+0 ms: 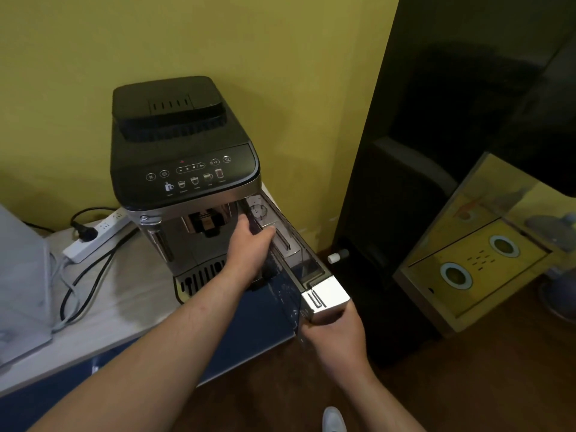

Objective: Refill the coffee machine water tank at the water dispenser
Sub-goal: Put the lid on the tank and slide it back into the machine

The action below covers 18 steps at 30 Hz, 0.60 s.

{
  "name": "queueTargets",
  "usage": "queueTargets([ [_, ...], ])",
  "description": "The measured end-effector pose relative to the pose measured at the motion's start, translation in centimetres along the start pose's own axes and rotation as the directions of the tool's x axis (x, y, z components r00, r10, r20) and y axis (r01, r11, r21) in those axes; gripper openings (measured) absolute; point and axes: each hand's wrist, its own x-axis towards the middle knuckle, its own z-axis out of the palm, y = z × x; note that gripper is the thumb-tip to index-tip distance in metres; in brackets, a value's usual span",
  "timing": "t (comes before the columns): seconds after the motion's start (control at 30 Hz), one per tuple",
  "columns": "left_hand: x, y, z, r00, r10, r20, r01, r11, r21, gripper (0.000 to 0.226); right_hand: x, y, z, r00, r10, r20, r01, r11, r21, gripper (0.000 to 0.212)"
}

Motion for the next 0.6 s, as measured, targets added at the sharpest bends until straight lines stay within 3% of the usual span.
queueTargets([
  [0.2, 1.0, 0.1, -0.1, 0.998, -0.042, -0.046, 0.043, 0.999, 0.029, 0.08, -0.1, -0.3, 1.2, 1.0, -0.017, -0.006, 0.017, 0.999, 0.037, 0.062],
  [0.6, 2.0, 1.1, 0.1, 0.995, -0.073, -0.068, 0.077, 0.995, 0.062, 0.038, 0.4, -0.8, 2.3, 0.999, -0.048, 0.025, 0.046, 0.996, 0.075, 0.061],
])
